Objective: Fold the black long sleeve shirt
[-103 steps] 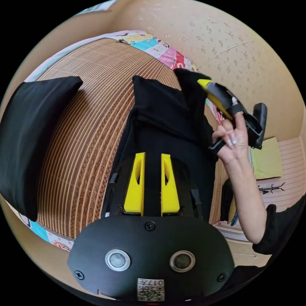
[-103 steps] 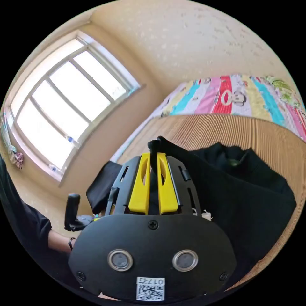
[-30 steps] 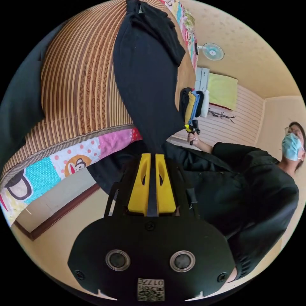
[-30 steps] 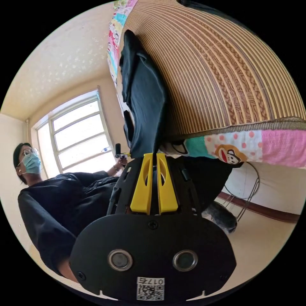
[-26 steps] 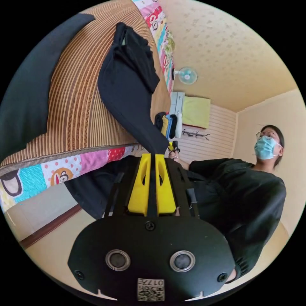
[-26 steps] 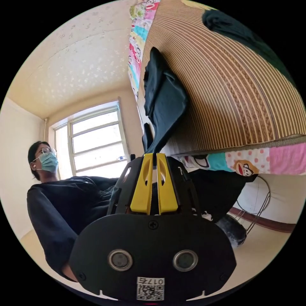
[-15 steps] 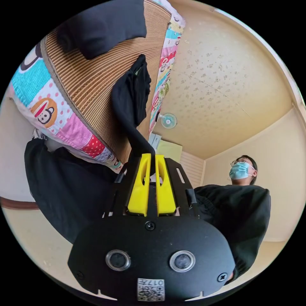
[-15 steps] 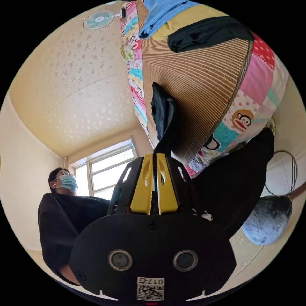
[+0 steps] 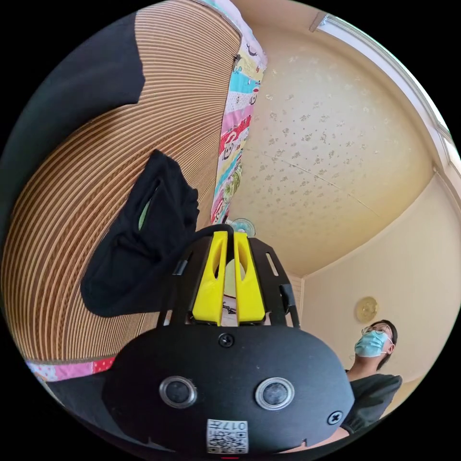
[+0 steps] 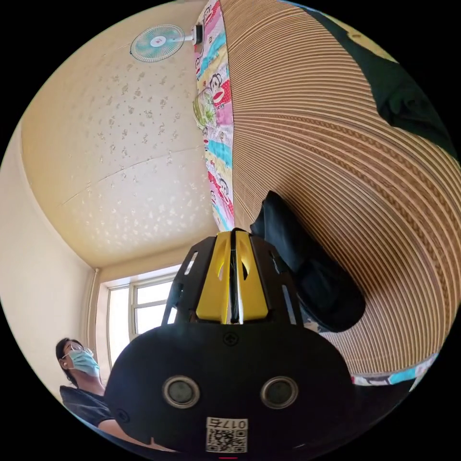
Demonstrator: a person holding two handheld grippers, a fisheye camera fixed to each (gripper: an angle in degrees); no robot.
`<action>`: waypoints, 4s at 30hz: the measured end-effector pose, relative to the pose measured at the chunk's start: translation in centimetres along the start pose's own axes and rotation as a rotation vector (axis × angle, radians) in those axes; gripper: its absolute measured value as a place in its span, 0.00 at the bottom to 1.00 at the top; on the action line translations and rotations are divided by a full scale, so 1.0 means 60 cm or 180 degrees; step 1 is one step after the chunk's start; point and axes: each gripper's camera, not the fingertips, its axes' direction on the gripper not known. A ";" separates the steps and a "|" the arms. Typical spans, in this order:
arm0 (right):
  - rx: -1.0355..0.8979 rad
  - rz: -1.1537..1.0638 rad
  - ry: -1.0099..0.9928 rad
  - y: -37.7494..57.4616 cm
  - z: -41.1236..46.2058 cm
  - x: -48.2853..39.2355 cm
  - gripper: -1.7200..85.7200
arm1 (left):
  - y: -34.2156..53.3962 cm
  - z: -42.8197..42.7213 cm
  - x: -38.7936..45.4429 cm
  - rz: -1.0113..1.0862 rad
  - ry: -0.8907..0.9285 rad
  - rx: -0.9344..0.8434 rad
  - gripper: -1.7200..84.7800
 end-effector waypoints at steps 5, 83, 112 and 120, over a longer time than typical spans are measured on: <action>0.0231 0.0205 -0.0042 -0.099 0.148 0.001 0.05 | -0.101 0.089 -0.002 0.0038 -0.0250 0.0097 0.07; -0.0064 0.0279 -0.0320 0.566 -0.088 0.215 0.32 | 0.231 0.225 -0.237 0.0791 -0.1528 -0.2743 0.11; -0.1495 -0.2192 -0.0171 0.443 -0.398 -0.464 0.16 | 0.479 0.004 -0.093 0.0600 -0.2676 -0.1943 0.10; -0.0053 0.0008 0.1688 0.476 -0.653 -0.217 0.10 | 0.544 -0.045 -0.133 -0.0139 -0.3023 -0.1025 0.08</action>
